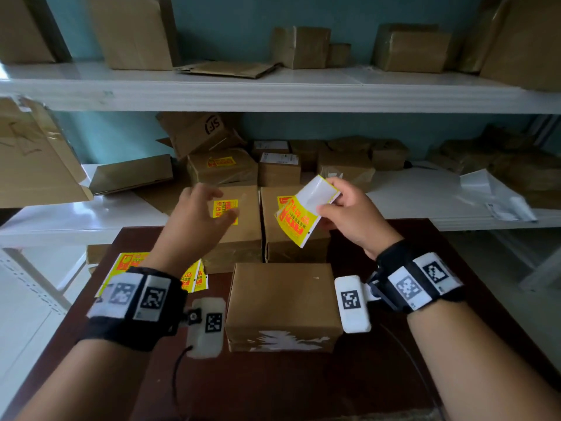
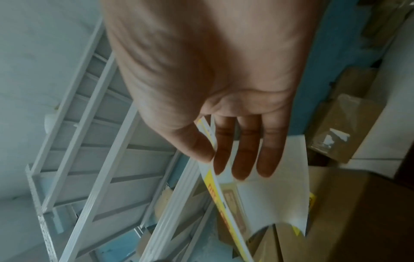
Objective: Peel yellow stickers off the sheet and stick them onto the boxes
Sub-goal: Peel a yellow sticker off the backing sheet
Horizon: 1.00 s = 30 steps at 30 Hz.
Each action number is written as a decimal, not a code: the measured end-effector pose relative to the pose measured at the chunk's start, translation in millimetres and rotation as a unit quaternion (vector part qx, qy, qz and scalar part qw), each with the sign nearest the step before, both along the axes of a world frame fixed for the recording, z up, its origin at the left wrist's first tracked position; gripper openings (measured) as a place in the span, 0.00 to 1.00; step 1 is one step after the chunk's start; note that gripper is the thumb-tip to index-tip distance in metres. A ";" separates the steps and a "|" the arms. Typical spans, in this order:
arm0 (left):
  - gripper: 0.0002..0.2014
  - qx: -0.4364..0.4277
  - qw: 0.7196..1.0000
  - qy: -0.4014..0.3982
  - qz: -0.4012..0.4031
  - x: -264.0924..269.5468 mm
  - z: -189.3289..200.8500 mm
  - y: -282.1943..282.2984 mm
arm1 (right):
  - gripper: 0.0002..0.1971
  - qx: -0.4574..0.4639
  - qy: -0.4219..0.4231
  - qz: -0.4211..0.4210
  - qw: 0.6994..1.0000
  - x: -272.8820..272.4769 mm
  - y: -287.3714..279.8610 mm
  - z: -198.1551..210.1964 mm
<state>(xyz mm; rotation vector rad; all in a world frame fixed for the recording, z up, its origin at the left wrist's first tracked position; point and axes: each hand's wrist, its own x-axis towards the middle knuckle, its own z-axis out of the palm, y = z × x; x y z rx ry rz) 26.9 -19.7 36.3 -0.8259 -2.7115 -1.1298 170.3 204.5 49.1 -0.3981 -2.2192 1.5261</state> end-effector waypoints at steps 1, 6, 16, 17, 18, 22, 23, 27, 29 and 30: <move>0.19 0.004 0.999 0.022 -0.036 8.6 -0.6 3.2 | 0.15 -0.008 0.004 -0.001 1.000 -0.6 -2.2 -0.7; 0.04 0.045 0.992 0.014 -0.121 30.0 1.4 16.7 | 0.09 -0.036 0.016 0.020 0.999 -2.3 -11.2 -1.0; 0.37 0.077 0.988 0.013 -0.133 23.0 4.8 14.7 | 0.08 -0.122 0.032 0.058 0.990 5.6 -13.9 11.3; 0.39 0.072 0.984 0.038 -0.158 25.6 7.7 14.8 | 0.07 -0.107 0.027 0.065 0.992 5.9 -15.4 11.5; 0.39 0.068 0.980 0.049 -0.179 28.6 10.1 15.6 | 0.07 -0.096 0.021 0.077 0.992 5.5 -17.3 11.3; 0.10 0.094 0.979 -0.010 -0.179 35.4 12.6 21.3 | 0.08 -0.069 0.022 0.104 0.992 4.0 -25.1 11.8; 0.07 0.117 0.978 -0.032 -0.171 35.0 12.5 21.7 | 0.09 -0.069 0.027 0.098 0.992 3.8 -24.5 12.0; 0.10 0.243 0.944 -0.154 -0.159 37.2 17.7 20.3 | 0.09 -0.101 0.041 0.062 0.992 3.1 -17.6 9.2; 0.13 0.263 0.928 -0.197 -0.178 39.5 21.1 19.2 | 0.08 -0.123 0.062 0.045 0.989 3.0 -16.4 9.0; 0.14 0.254 0.925 -0.211 -0.190 40.6 22.5 18.5 | 0.07 -0.119 0.074 0.040 0.989 2.9 -16.3 9.6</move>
